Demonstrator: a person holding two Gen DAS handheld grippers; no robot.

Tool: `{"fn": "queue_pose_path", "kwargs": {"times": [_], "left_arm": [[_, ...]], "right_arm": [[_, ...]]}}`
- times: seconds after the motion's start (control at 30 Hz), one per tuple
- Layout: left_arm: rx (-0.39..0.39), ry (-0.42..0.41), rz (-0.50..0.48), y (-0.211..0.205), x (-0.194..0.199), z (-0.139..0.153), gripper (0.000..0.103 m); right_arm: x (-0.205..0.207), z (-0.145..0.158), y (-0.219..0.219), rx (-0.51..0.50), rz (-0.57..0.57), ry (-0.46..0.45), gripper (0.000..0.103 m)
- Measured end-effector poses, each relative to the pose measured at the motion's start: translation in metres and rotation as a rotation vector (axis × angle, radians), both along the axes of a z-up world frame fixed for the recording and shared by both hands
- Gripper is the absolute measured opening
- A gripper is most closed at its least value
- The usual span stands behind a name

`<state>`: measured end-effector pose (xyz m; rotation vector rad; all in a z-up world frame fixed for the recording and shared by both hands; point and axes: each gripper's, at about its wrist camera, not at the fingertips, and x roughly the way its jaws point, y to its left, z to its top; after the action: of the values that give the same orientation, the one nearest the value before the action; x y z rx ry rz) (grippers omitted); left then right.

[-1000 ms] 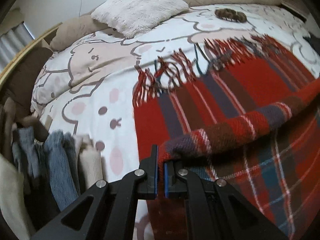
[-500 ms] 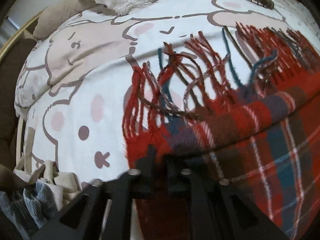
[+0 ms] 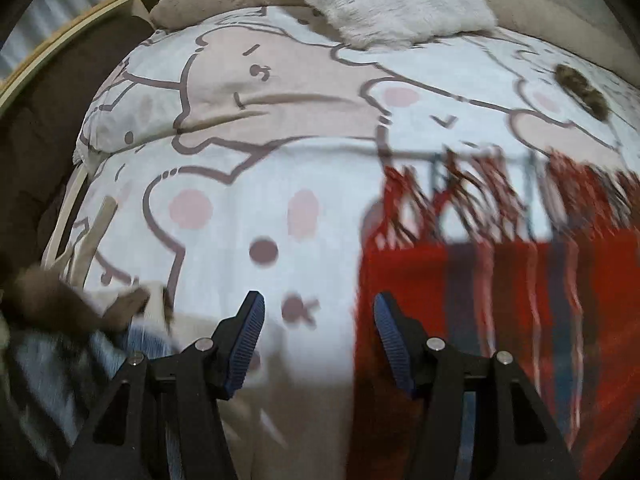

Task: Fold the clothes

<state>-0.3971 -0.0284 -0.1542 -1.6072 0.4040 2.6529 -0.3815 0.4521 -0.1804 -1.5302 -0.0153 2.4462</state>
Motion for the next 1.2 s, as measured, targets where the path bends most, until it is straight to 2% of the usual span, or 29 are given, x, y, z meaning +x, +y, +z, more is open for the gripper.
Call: {"fn": "queue_pose_path", "kwargs": {"times": [0.13,0.2,0.27,0.33,0.4,0.43,0.53,0.6,0.67,0.7,0.8,0.83,0.9,1.0,1.1,1.17,1.2], "left_arm": [[0.028,-0.005,-0.105,0.0,0.074,0.014,0.058],[0.053,-0.023,-0.148,-0.005,0.114,0.016,0.058],[0.111,-0.029,-0.204,-0.011,0.155,0.019,0.058],[0.191,-0.036,-0.286,-0.013,0.194,0.019,0.058],[0.234,-0.045,-0.375,-0.01,0.231,0.017,0.058],[0.239,-0.051,-0.419,-0.006,0.248,0.013,0.058],[0.236,-0.061,-0.524,0.002,0.292,0.0,0.058],[0.203,-0.069,-0.544,0.003,0.312,-0.016,0.058],[0.148,-0.067,-0.527,-0.003,0.325,-0.036,0.058],[0.154,-0.041,-0.515,-0.009,0.33,-0.041,0.058],[0.255,0.018,-0.434,-0.034,0.339,-0.042,0.058],[0.266,0.037,-0.421,-0.04,0.343,-0.043,0.058],[0.264,0.071,-0.412,-0.048,0.351,-0.043,0.058],[0.24,0.112,-0.412,-0.058,0.36,-0.042,0.059],[0.108,0.186,-0.399,-0.069,0.369,-0.036,0.063],[-0.068,0.268,-0.467,-0.065,0.385,-0.036,0.063],[-0.164,0.312,-0.506,-0.063,0.394,-0.037,0.063]], "right_arm": [[0.051,0.032,0.011,0.01,-0.002,0.104,0.08],[0.097,0.044,0.005,-0.049,0.052,0.137,0.08],[0.15,0.047,-0.009,-0.159,0.096,0.161,0.077],[0.19,0.045,-0.031,-0.243,0.146,0.162,0.069],[0.238,0.04,-0.058,-0.324,0.193,0.153,0.063],[0.258,0.036,-0.072,-0.38,0.223,0.157,0.06],[0.304,0.025,-0.114,-0.522,0.328,0.169,0.06],[0.331,0.018,-0.151,-0.532,0.413,0.177,0.06],[0.352,0.01,-0.181,-0.496,0.491,0.203,0.06],[0.358,0.005,-0.192,-0.444,0.514,0.198,0.06],[0.377,-0.012,-0.202,-0.276,0.524,0.184,0.06],[0.384,-0.018,-0.2,-0.221,0.516,0.182,0.06],[0.396,-0.018,-0.167,-0.248,0.407,0.2,0.058],[0.411,-0.018,-0.12,-0.218,0.232,0.21,0.058],[0.431,-0.009,-0.091,-0.142,0.122,0.201,0.057],[0.444,0.006,-0.088,-0.049,0.073,0.202,0.058],[0.45,0.013,-0.097,0.033,0.096,0.219,0.058]]}}
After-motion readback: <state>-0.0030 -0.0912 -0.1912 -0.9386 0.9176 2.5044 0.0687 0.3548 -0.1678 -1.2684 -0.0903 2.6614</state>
